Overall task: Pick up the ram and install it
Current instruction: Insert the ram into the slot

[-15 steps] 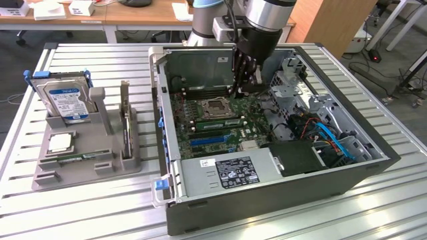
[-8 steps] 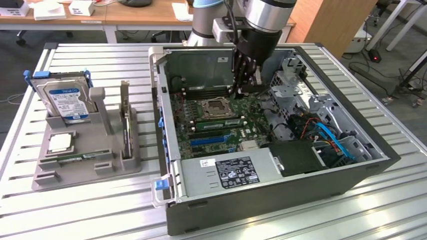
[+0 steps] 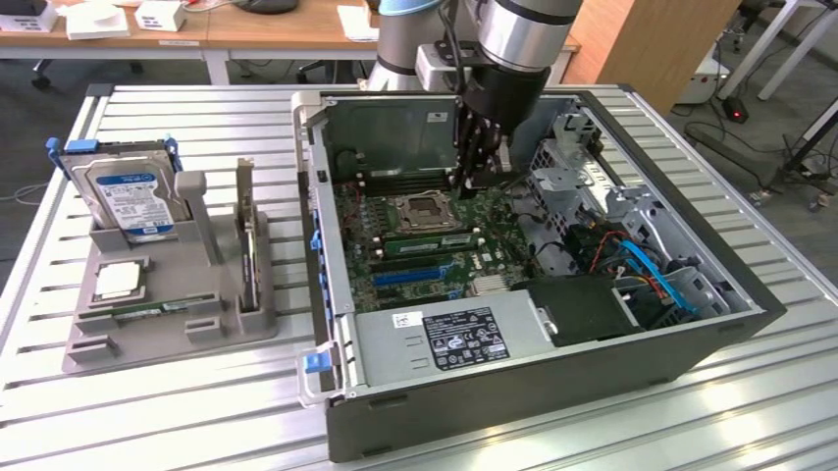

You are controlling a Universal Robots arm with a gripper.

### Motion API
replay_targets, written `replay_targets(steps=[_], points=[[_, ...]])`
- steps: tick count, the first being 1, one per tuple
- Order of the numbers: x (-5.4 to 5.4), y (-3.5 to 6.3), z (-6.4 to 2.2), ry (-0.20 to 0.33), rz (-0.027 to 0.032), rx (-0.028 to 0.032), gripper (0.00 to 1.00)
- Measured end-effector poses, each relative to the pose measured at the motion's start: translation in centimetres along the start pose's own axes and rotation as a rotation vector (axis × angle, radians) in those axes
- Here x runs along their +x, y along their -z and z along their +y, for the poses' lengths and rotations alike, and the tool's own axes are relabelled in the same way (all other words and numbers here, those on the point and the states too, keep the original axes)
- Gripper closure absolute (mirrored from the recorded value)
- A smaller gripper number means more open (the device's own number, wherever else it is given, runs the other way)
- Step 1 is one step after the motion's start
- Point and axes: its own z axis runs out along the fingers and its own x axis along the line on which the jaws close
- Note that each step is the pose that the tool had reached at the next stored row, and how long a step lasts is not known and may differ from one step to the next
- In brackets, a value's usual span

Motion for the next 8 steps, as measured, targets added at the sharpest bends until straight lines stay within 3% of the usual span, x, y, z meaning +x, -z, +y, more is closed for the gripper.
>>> replay_targets(steps=[8], points=[[0.02, -0.57, -0.03, 0.000, -0.0001, 0.0000, 0.76]])
